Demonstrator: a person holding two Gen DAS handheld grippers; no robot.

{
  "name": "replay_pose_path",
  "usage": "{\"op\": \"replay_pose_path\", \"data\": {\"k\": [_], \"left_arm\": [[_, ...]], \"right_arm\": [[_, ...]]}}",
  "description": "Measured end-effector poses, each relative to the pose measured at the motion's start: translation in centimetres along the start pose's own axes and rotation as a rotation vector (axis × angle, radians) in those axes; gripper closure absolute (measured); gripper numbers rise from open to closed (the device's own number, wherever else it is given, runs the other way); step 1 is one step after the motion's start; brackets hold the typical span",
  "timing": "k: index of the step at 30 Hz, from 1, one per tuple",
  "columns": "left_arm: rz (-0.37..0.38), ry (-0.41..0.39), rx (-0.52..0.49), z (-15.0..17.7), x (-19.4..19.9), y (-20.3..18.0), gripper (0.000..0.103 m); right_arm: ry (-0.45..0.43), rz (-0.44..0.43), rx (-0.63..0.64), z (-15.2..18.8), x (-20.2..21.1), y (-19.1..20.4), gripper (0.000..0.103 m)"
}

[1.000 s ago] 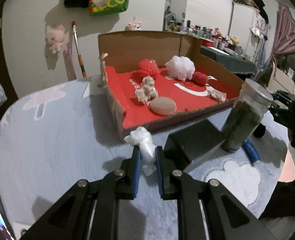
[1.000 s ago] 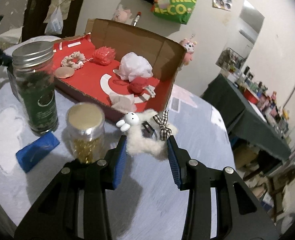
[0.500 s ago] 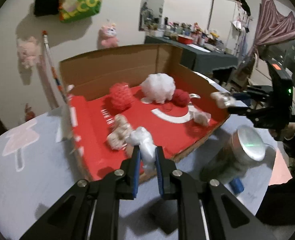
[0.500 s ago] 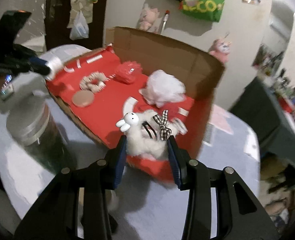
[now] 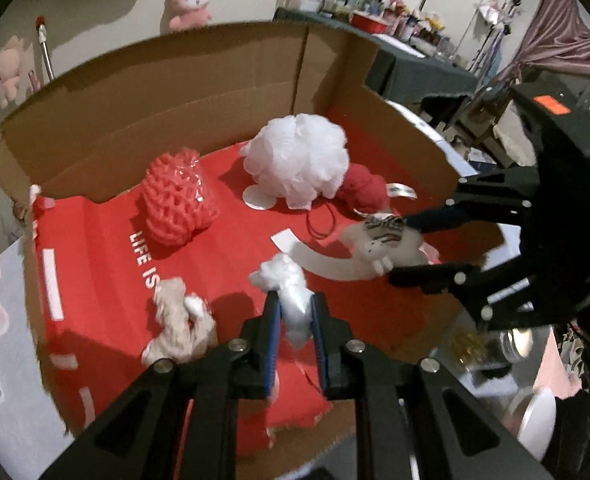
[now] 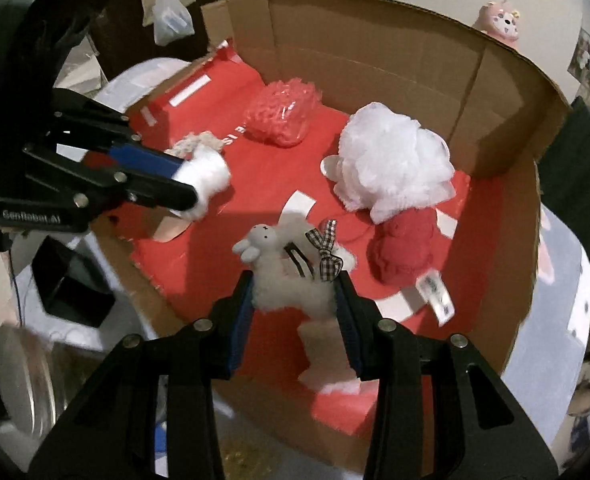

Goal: Organize soft objects
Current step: 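Carry cotton pad and plush lamb into the red box and open both tools, then withdraw both tools from the box toward the remaining items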

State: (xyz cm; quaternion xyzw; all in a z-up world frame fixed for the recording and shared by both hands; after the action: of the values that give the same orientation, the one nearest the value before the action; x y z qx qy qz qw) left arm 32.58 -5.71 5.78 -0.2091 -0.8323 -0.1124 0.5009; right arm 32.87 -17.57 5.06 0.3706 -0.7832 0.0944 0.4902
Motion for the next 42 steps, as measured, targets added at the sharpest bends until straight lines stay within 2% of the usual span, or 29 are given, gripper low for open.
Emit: {"op": "replay_pose_path", "data": {"k": [9, 15, 26, 29, 31, 35, 38, 42], "left_arm": [[-0.017, 0.07, 0.046, -1.6, -3.0, 1.0, 0.086], [-0.025, 0.079, 0.06, -1.6, -3.4, 1.5, 0.086], [-0.035, 0.101, 0.071, -1.4, -4.0, 1.6, 0.083], [-0.033, 0.097, 0.076, -1.6, -3.9, 1.6, 0.076], [-0.032, 0.094, 0.082, -1.6, -3.8, 1.8, 0.073], [-0.024, 0.063, 0.102, -1.2, -2.4, 2.0, 0.058], [-0.027, 0.018, 0.118, -0.9, -0.4, 1.9, 0.045], [-0.019, -0.066, 0.141, -0.2, 3.4, 1.1, 0.032]], "right_arm": [[0.07, 0.049, 0.003, -1.8, -2.8, -1.1, 0.064], [0.076, 0.071, -0.014, -2.2, -3.6, -2.1, 0.064], [0.106, 0.063, -0.035, -1.8, -4.4, -2.5, 0.062], [0.109, 0.062, -0.033, -2.0, -4.5, -2.6, 0.059], [0.107, 0.065, -0.034, -2.0, -4.4, -2.6, 0.049], [0.08, 0.06, -0.043, -1.5, -3.3, -2.2, 0.048], [0.056, 0.074, -0.05, -1.3, -1.9, -1.8, 0.046], [-0.022, 0.105, -0.071, -1.2, 1.3, -1.1, 0.037]]}}
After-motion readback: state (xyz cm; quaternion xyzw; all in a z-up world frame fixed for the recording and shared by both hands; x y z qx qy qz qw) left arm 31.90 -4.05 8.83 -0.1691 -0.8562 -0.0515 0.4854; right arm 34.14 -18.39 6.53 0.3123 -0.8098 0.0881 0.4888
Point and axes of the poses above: each gripper's, at about its wrist camera, not at the fingertips, and x roughly against the way its jaws point, y to its left, z to its underside, the point moved 4 cm from there along -x, roughly the way its jaws point, and after that the axes turned 10 degrees about -z, right-handed, at the moved point
